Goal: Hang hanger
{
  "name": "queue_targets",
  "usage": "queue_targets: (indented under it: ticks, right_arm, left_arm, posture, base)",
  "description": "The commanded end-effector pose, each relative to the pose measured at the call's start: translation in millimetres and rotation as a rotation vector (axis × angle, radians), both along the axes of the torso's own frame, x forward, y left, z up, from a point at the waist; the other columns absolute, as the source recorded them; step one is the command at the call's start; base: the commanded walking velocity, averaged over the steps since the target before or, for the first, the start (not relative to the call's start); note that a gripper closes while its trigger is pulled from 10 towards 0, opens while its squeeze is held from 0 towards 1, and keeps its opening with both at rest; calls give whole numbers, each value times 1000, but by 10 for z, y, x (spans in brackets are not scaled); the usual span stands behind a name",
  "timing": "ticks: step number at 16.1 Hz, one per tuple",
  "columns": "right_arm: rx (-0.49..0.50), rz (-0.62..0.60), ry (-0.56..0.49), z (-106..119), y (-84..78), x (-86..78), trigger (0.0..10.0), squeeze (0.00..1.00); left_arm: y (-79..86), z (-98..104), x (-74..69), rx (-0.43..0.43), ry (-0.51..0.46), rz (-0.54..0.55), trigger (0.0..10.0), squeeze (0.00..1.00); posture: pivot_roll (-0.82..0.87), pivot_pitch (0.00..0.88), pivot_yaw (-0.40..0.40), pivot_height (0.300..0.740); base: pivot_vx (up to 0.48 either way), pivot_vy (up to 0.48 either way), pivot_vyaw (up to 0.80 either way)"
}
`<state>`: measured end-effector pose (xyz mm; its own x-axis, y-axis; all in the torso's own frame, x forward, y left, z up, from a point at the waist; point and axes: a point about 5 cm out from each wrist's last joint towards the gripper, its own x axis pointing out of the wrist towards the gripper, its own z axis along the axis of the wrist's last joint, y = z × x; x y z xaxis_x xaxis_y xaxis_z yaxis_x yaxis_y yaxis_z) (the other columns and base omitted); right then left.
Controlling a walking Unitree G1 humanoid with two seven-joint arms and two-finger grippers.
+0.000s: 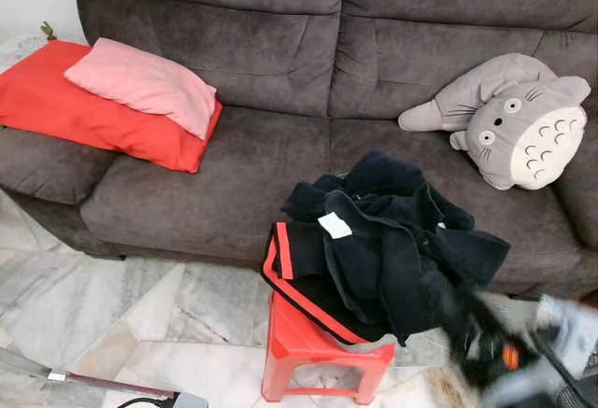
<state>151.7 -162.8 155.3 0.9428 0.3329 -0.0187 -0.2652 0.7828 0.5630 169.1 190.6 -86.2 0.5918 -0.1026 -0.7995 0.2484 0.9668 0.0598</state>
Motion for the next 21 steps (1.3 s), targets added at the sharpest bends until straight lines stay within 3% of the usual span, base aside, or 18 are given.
queue_targets:
  ticks: [1,2,3,6,13,21]
  right_arm:
    - [77,43,17,-90,-20,-116,10000,1000]
    - [85,17,72,-183,-90,-130,10000,961]
    - [85,-32,123,-333,-185,-111,10000,0]
    - [175,-85,105,-372,-246,-62,10000,0]
    - [301,-42,82,-535,-209,60,10000,0]
    - [403,131,51,-565,-94,209,10000,0]
  left_arm:
    - [-6,-81,-175,2,70,-10,10000,0]
    - [-5,-80,-173,3,69,-9,10000,0]
    - [-2,-78,-169,2,67,-7,10000,0]
    - [9,-74,-164,4,63,0,10000,0]
    - [19,-71,-157,8,60,7,10000,0]
    - [18,-69,-152,9,57,11,10000,0]
  posture:
    - [-215,147,-18,740]
    - [-212,150,-17,740]
    - [-209,153,-17,740]
    - [-198,157,-16,740]
    - [-186,167,-8,740]
    - [-171,167,-9,740]
  base:
    - [0,0,0]
    - [0,0,0]
    - [0,0,0]
    - [0,0,0]
    - [0,0,0]
    - [0,0,0]
